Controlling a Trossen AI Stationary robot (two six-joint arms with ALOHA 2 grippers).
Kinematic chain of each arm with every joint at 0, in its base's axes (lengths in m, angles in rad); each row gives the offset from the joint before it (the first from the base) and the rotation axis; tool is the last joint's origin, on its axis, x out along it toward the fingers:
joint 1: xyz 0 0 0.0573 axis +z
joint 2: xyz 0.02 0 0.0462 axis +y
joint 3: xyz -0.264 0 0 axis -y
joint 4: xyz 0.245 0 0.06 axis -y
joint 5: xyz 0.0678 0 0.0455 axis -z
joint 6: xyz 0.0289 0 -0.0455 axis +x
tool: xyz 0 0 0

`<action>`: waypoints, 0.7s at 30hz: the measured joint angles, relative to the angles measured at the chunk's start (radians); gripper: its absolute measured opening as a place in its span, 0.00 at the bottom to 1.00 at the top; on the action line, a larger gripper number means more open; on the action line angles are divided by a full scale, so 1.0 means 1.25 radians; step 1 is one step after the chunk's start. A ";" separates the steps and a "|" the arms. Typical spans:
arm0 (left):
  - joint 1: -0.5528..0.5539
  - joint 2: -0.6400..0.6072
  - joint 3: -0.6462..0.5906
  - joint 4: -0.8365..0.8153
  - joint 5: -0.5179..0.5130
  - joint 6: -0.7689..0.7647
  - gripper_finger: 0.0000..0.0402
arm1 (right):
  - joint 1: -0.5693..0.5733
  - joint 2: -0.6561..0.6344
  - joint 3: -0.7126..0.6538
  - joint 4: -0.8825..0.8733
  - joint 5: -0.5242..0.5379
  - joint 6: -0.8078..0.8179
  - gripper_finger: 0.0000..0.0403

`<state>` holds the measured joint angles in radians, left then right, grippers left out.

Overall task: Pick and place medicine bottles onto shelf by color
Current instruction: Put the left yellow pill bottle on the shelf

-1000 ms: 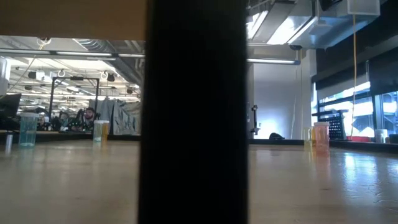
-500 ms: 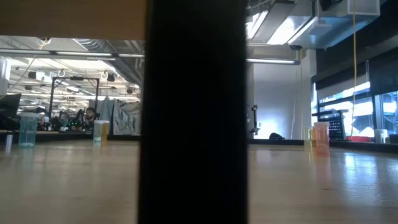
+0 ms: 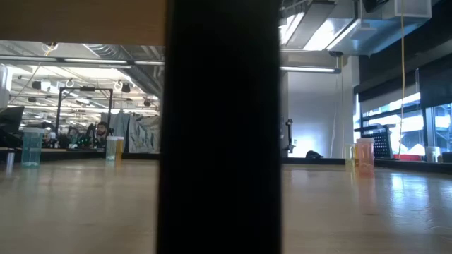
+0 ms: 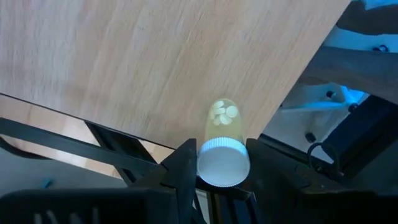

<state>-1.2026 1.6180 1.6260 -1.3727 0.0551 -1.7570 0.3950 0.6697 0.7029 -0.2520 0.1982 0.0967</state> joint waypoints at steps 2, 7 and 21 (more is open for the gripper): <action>0.000 0.000 0.000 0.000 0.000 -0.008 0.32 | 0.000 0.000 0.000 0.000 0.000 0.000 0.07; 0.000 0.000 0.000 0.000 0.000 -0.017 0.33 | 0.000 0.000 0.000 0.000 0.000 0.000 0.07; 0.000 0.000 0.000 -0.003 -0.001 -0.045 0.42 | 0.000 0.000 0.000 0.000 0.000 0.000 0.07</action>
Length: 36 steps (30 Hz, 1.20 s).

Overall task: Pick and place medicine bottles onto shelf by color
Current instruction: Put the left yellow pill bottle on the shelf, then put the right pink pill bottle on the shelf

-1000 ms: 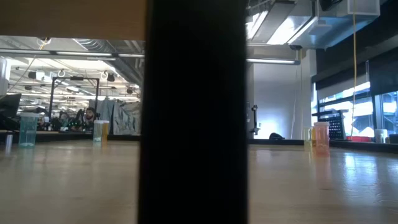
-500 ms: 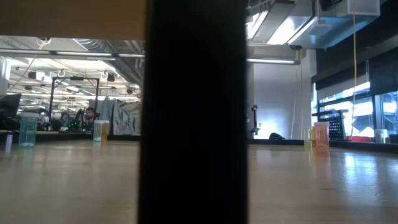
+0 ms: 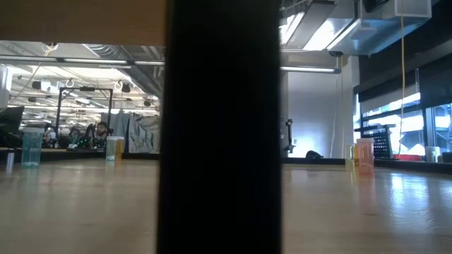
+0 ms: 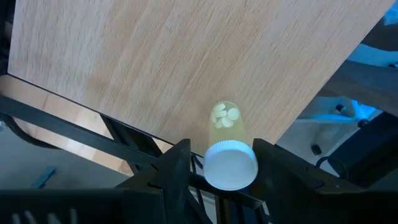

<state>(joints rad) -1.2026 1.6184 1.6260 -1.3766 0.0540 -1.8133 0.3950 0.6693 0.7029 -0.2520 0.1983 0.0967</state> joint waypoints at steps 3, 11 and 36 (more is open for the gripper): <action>0.000 0.000 0.000 0.000 0.000 0.000 0.45 | 0.000 0.000 0.000 0.000 0.000 0.000 0.07; 0.012 -0.010 0.000 0.001 0.010 0.006 0.48 | 0.000 0.000 0.000 0.000 0.000 0.000 0.07; 0.020 -0.012 0.137 -0.120 -0.024 0.007 0.48 | 0.000 0.000 0.000 0.000 0.000 0.000 0.07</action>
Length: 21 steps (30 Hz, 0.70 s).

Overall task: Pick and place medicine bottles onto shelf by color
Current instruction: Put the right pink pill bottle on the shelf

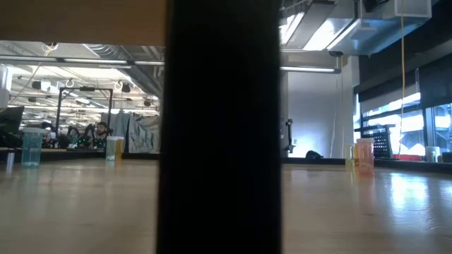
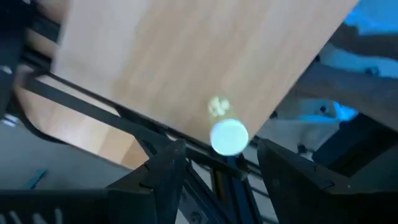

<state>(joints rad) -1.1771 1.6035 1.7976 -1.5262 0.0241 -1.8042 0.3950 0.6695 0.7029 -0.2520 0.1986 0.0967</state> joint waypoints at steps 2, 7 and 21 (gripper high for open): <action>0.007 0.000 0.023 -0.038 -0.028 0.000 0.48 | 0.000 0.000 0.000 0.000 0.000 0.000 0.07; 0.051 -0.019 0.029 -0.038 -0.094 0.053 0.48 | 0.000 0.000 0.000 0.000 0.000 0.000 0.07; 0.357 -0.024 0.030 -0.036 -0.322 0.357 0.48 | 0.000 0.000 0.000 0.000 0.000 0.000 0.07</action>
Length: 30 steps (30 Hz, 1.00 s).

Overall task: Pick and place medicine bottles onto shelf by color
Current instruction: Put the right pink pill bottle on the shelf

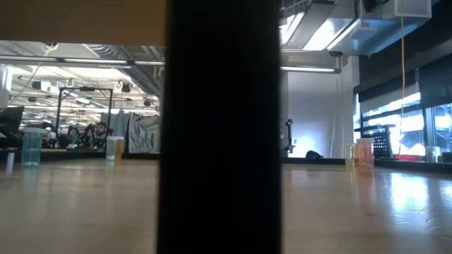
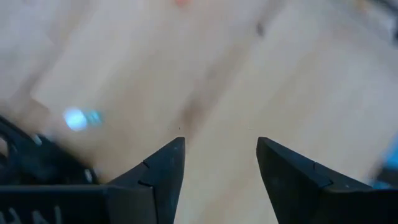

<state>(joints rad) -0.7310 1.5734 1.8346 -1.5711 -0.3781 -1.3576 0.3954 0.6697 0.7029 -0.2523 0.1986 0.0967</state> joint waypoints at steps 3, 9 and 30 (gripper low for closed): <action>0.069 0.000 0.000 0.000 -0.029 0.027 0.48 | 0.000 0.000 0.000 0.000 0.000 0.000 0.07; 0.213 0.000 0.000 0.000 -0.049 0.124 0.48 | 0.000 0.000 0.000 0.000 0.000 0.000 0.07; 0.466 0.000 -0.001 0.000 -0.040 0.479 0.48 | -0.048 -0.003 0.014 0.099 0.195 0.110 0.07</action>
<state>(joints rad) -0.1490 1.5734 1.8339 -1.5711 -0.4274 -0.7588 0.3348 0.6663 0.7207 -0.1291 0.4429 0.2336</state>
